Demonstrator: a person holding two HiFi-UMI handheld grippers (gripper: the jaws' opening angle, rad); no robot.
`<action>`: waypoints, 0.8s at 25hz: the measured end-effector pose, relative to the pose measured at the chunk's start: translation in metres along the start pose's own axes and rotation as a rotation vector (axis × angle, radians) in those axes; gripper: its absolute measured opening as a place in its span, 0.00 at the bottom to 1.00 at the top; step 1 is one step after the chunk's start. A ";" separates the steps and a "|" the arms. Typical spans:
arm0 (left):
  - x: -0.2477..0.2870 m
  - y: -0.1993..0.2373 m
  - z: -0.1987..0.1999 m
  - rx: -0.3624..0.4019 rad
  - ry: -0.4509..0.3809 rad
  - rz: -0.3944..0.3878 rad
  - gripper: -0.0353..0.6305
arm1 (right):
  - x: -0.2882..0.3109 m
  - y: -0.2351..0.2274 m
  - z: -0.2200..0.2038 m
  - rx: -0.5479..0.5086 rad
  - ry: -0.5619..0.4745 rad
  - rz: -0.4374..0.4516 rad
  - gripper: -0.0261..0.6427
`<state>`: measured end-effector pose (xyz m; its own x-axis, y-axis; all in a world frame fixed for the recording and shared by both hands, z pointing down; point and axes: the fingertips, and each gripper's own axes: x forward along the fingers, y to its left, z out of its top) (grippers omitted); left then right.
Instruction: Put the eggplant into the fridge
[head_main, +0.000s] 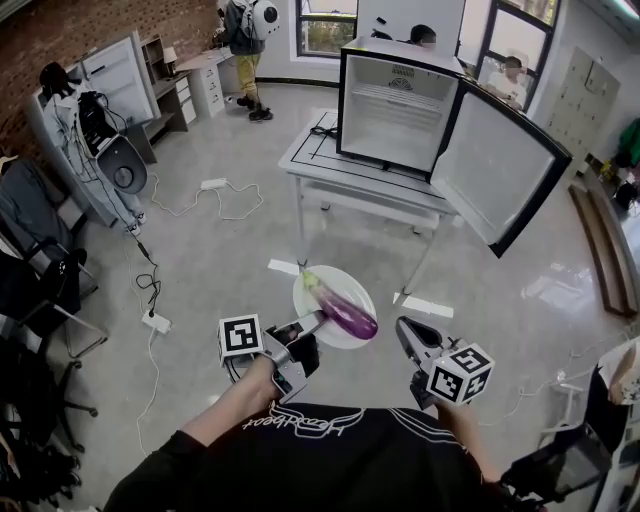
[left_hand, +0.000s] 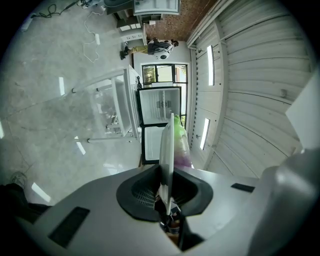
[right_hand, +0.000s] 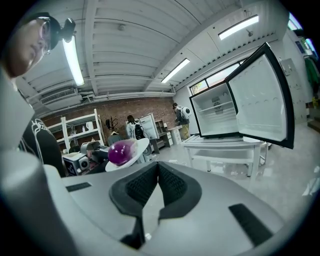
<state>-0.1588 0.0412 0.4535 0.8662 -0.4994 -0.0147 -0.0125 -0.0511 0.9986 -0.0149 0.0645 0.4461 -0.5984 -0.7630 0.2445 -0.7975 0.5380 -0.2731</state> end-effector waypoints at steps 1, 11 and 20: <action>0.003 0.000 0.001 0.003 0.007 -0.002 0.11 | 0.001 -0.002 0.001 0.001 -0.001 -0.003 0.05; 0.030 0.008 0.017 -0.015 0.016 0.003 0.11 | 0.012 -0.033 0.005 0.017 0.010 -0.015 0.05; 0.088 0.025 0.069 -0.027 0.001 0.030 0.11 | 0.061 -0.100 0.026 0.053 0.005 -0.007 0.05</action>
<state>-0.1179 -0.0639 0.4736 0.8661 -0.4997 0.0149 -0.0247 -0.0129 0.9996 0.0297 -0.0450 0.4645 -0.5935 -0.7647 0.2512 -0.7965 0.5131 -0.3199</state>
